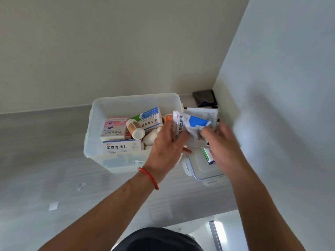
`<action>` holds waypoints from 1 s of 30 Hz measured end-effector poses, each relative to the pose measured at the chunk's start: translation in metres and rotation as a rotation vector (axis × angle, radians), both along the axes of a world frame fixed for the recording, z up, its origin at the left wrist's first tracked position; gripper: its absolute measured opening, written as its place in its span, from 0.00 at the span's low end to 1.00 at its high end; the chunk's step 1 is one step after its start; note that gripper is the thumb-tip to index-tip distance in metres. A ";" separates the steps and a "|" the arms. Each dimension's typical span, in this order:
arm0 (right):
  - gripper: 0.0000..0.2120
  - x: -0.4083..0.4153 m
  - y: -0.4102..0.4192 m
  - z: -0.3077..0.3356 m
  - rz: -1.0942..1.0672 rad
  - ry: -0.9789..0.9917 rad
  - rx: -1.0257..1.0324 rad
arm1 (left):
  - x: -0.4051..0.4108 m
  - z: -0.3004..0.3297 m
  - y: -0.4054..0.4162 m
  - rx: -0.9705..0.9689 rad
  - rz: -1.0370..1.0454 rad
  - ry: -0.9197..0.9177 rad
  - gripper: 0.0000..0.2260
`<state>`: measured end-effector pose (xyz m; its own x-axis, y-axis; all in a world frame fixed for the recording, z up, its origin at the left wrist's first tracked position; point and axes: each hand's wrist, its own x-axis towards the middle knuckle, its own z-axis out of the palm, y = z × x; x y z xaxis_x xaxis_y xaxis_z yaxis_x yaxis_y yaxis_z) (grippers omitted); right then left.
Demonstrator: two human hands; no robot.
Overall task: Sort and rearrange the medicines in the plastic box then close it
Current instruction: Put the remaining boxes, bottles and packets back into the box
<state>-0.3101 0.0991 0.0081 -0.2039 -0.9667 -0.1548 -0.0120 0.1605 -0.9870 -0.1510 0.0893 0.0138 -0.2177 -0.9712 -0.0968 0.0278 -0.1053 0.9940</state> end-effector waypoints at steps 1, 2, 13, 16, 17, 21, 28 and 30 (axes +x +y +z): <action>0.13 0.011 -0.006 0.003 0.022 0.048 -0.009 | 0.011 0.001 -0.005 0.037 0.048 0.014 0.09; 0.13 0.020 -0.011 0.006 0.054 0.081 -0.017 | 0.024 0.001 -0.012 0.063 0.089 0.012 0.09; 0.10 -0.029 -0.043 -0.015 -0.136 0.090 0.131 | 0.087 -0.041 -0.048 -0.143 0.041 -0.923 0.16; 0.11 -0.057 -0.048 -0.049 -0.113 0.412 0.304 | 0.083 -0.049 -0.043 -0.311 0.070 -0.973 0.16; 0.13 -0.065 -0.050 -0.061 -0.085 0.554 0.346 | 0.081 -0.052 -0.043 -0.343 0.067 -1.003 0.15; 0.25 -0.077 -0.066 -0.103 0.077 0.834 0.394 | 0.075 -0.058 -0.038 -0.412 0.049 -1.156 0.11; 0.46 -0.071 -0.112 -0.137 0.249 1.132 0.448 | 0.074 -0.059 -0.039 -0.485 0.040 -1.280 0.12; 0.45 -0.073 -0.119 -0.144 0.260 1.102 0.477 | 0.074 -0.060 -0.039 -0.499 0.041 -1.302 0.13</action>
